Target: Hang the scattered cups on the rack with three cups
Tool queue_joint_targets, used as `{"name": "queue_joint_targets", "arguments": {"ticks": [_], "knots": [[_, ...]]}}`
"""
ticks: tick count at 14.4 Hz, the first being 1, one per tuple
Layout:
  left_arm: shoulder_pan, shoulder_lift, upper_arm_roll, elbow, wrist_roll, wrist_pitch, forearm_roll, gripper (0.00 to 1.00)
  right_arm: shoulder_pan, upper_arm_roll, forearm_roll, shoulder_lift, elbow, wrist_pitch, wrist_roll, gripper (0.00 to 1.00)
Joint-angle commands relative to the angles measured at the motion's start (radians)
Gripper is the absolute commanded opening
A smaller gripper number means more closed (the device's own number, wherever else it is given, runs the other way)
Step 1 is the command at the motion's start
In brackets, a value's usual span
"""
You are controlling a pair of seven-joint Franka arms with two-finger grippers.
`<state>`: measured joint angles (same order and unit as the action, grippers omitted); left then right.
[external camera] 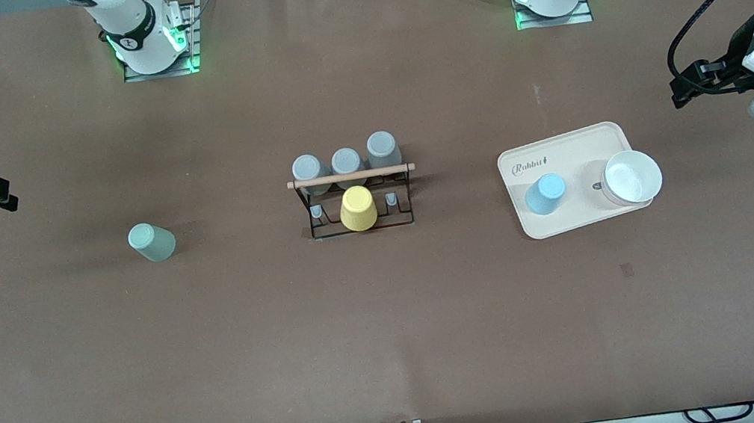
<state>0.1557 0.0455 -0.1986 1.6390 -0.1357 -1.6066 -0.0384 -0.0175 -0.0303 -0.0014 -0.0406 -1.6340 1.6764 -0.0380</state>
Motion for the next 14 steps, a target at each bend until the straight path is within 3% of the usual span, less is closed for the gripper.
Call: {"name": "queue_joint_targets", "arguments": {"ticks": [1, 14], "knots": [[0.007, -0.012, 0.001, 0.005, 0.022, 0.013, 0.012, 1.0, 0.005, -0.007, 0.001, 0.002, 0.002, -0.011, 0.015, 1.0], [0.019, -0.01, 0.001, 0.005, 0.022, 0.014, 0.032, 1.0, 0.01, -0.003, 0.001, 0.001, 0.002, -0.012, 0.012, 1.0]]}}
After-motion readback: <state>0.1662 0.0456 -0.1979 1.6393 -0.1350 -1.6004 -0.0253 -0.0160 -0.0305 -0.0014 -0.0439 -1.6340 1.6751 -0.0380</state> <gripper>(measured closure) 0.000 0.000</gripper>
